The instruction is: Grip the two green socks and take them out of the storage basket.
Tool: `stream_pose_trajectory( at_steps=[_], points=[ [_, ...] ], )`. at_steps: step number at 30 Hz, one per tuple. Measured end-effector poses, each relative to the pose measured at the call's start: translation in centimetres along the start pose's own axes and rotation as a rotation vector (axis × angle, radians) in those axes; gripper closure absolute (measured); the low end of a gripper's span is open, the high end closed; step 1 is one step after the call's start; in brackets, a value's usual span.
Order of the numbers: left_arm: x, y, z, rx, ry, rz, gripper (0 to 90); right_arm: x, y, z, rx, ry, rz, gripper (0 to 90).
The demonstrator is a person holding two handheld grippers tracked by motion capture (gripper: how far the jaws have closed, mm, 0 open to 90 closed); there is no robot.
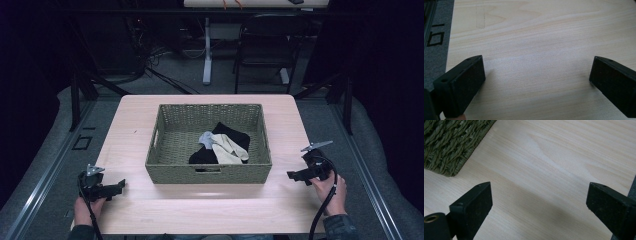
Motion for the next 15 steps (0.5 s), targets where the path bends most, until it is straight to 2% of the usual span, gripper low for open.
stream_pose_trajectory(
  at_steps=[7,8,11,15],
  points=[
    [0.0,0.0,-0.01,0.0,0.0,0.0,0.0,0.09,-0.24,0.18,0.009,0.011,0.008,6.7],
    [0.0,0.0,-0.01,0.0,0.0,0.0,0.0,0.21,-0.36,0.29,0.005,0.025,0.012,8.3],
    [0.0,0.0,-0.01,0.0,0.0,0.0,0.0,0.45,-0.38,0.4,0.004,0.021,0.013,9.9],
    [0.0,-0.01,-0.01,0.0,0.0,0.001,0.0,0.76,-0.49,0.58,-0.002,0.032,0.032,9.5]
  ],
)
Point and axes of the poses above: each handheld gripper's, and its own axes: x roughly backward along the jaws, z roughly out of its top, y roughly to its right, the point moved 7 cm from there along -x, roughly forward along the jaws, and after that the axes turned 14 degrees about z, right-handed, at the moved point
